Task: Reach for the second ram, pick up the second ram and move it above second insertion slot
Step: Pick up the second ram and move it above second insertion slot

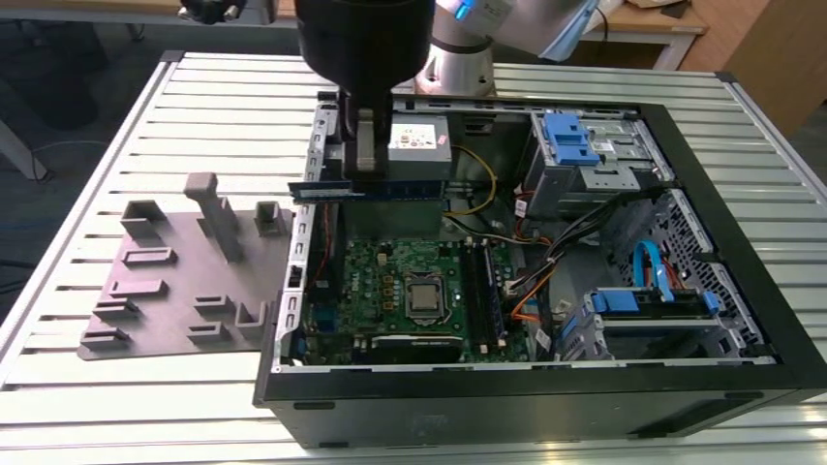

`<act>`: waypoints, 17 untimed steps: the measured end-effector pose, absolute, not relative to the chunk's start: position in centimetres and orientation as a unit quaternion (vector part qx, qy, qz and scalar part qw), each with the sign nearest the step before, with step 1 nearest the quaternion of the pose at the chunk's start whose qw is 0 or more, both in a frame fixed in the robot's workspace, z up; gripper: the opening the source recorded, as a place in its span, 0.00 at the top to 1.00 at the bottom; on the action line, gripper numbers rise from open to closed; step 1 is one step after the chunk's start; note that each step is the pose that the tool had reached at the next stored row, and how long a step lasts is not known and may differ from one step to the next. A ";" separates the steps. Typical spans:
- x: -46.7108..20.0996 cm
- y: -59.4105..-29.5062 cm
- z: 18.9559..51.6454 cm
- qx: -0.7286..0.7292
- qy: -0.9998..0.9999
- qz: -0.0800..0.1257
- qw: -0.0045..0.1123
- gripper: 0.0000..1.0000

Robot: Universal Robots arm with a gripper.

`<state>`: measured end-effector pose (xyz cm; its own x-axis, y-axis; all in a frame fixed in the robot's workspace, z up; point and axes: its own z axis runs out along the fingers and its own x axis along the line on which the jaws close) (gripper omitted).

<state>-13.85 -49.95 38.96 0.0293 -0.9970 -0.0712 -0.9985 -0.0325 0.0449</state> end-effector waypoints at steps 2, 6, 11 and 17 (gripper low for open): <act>-13.3 -50.0 39.0 -0.717 0.695 0.041 0.009 0.91; -12.3 -50.0 39.0 -0.717 0.695 0.041 0.009 0.91; -10.9 -50.0 39.0 -0.717 0.695 0.041 0.008 0.91; -9.3 -50.0 39.0 -0.717 0.695 0.042 0.008 0.91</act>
<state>-9.28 -49.95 38.96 0.0292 -0.9970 -0.0712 -0.9984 -0.0325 0.0459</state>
